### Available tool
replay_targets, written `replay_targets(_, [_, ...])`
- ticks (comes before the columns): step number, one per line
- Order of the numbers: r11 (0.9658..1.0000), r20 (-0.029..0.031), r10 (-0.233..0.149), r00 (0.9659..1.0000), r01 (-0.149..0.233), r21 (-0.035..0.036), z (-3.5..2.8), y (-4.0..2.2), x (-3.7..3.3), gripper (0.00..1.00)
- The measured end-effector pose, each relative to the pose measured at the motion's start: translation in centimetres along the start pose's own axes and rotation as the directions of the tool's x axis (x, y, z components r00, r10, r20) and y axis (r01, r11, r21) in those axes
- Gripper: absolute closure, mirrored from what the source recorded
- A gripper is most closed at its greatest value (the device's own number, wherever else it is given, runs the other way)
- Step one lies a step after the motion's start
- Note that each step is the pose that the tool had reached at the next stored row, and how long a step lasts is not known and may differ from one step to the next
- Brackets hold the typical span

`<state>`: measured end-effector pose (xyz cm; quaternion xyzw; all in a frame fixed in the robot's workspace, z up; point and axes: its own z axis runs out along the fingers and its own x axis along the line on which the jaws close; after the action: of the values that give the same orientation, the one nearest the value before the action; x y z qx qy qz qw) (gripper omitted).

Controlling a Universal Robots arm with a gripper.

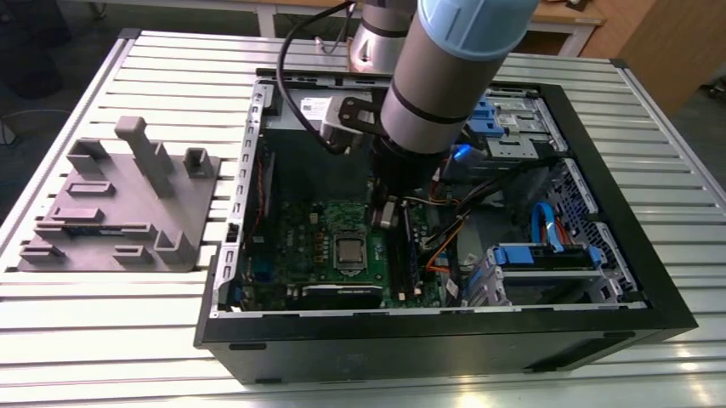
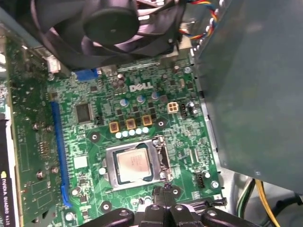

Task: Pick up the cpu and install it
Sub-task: 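Install the first cpu locking lever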

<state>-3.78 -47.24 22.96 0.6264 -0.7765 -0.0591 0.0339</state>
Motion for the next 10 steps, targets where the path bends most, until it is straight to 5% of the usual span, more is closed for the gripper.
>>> replay_targets(10, [0.9999,-0.0081,-0.012,0.9999,0.012,0.001,0.21,-0.15,0.9,0.9])
